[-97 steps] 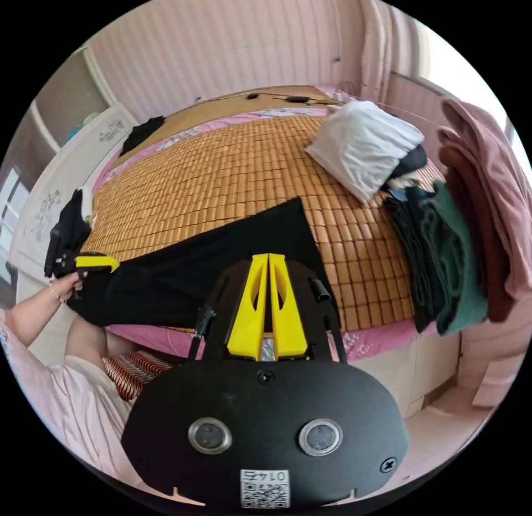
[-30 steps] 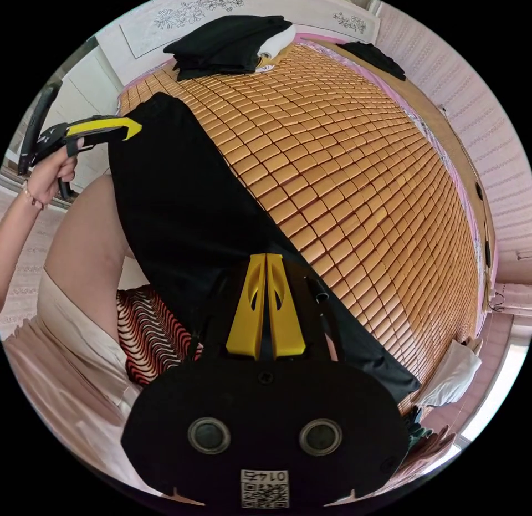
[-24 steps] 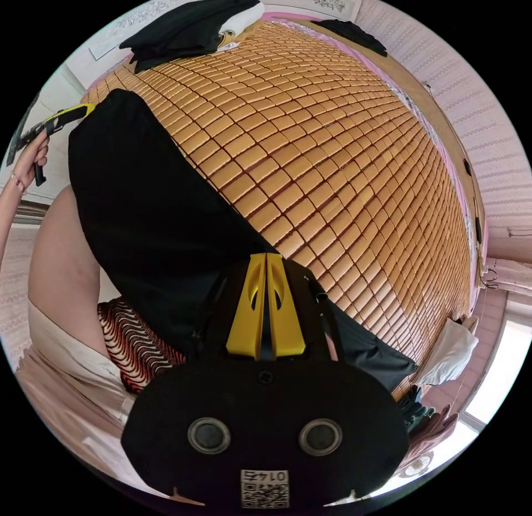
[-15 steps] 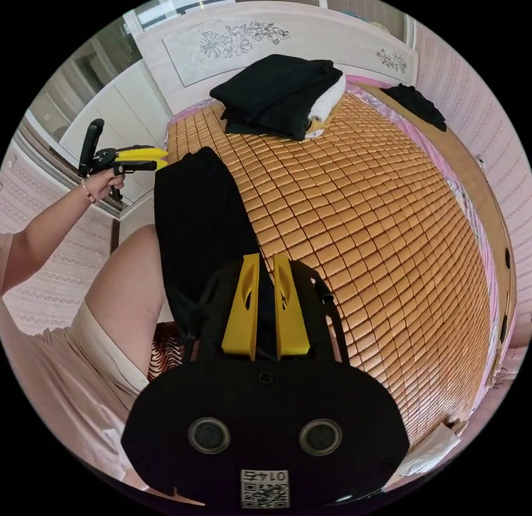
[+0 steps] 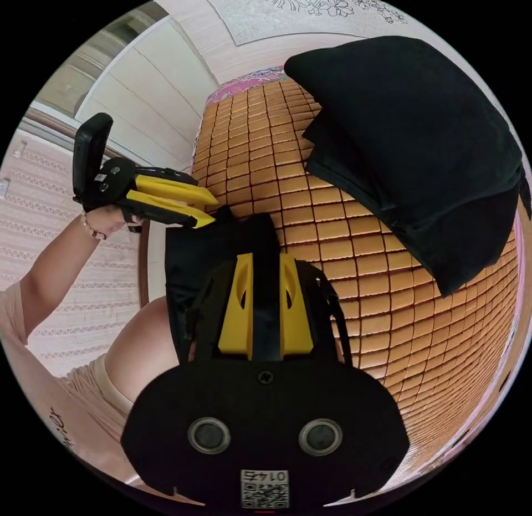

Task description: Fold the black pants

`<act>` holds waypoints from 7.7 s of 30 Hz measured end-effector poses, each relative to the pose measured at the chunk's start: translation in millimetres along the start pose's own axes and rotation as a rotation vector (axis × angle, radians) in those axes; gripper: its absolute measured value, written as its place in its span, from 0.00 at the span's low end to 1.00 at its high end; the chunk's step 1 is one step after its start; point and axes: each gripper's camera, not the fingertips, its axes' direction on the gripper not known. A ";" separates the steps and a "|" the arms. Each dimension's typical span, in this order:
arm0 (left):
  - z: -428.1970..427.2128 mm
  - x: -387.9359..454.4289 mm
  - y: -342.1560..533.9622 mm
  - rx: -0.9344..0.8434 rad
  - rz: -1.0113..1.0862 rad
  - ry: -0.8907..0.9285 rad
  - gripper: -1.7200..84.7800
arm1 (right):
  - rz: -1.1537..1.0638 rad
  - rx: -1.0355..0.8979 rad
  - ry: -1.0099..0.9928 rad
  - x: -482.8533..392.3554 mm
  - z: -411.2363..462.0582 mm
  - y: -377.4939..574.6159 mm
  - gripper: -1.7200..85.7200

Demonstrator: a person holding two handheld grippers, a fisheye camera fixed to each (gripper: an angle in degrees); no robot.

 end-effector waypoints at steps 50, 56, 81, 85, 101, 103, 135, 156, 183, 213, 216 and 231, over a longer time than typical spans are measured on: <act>65.9 323.9 -14.6 -0.015 0.400 0.244 0.01 | 0.459 -0.127 0.391 -27.9 -58.6 298.8 0.01; 113.9 458.1 1.7 -0.099 0.575 0.230 0.01 | 0.595 -0.077 0.279 -63.5 -60.1 365.3 0.01; 219.2 638.8 -15.4 -0.357 0.802 -0.037 0.01 | 0.460 -0.261 0.360 -64.1 -109.3 408.1 0.01; 224.6 649.7 -19.5 -0.360 0.796 -0.012 0.01 | 0.546 -0.166 0.286 -60.8 -133.6 454.5 0.01; 190.0 613.4 -37.4 -0.243 0.405 0.006 0.01 | 1.705 0.433 0.547 -167.1 -259.9 984.8 0.18; 191.9 604.2 -46.1 -0.260 0.362 -0.010 0.01 | 1.771 0.437 0.517 -169.6 -259.1 1015.8 0.19; 231.0 647.3 -92.0 -0.191 0.369 0.392 0.01 | 0.860 0.931 0.345 -238.5 -455.8 995.9 0.05; 188.8 539.7 -84.8 -0.152 0.205 0.284 0.01 | 0.394 0.156 0.235 -280.3 -187.9 669.5 0.10; 217.4 588.5 -133.4 -0.204 0.268 0.167 0.01 | 0.264 0.206 0.174 -265.3 -176.5 597.4 0.02; 202.8 607.4 -110.1 -0.135 0.346 0.093 0.01 | 0.301 0.147 0.106 -184.2 -161.0 522.8 0.05; 219.0 604.0 -102.3 -0.188 0.378 -0.007 0.01 | 0.280 0.223 0.022 -167.2 -183.4 520.4 0.06; 223.3 578.2 -90.2 -0.193 0.312 0.018 0.01 | 0.390 0.017 0.294 -20.8 -187.4 437.1 0.01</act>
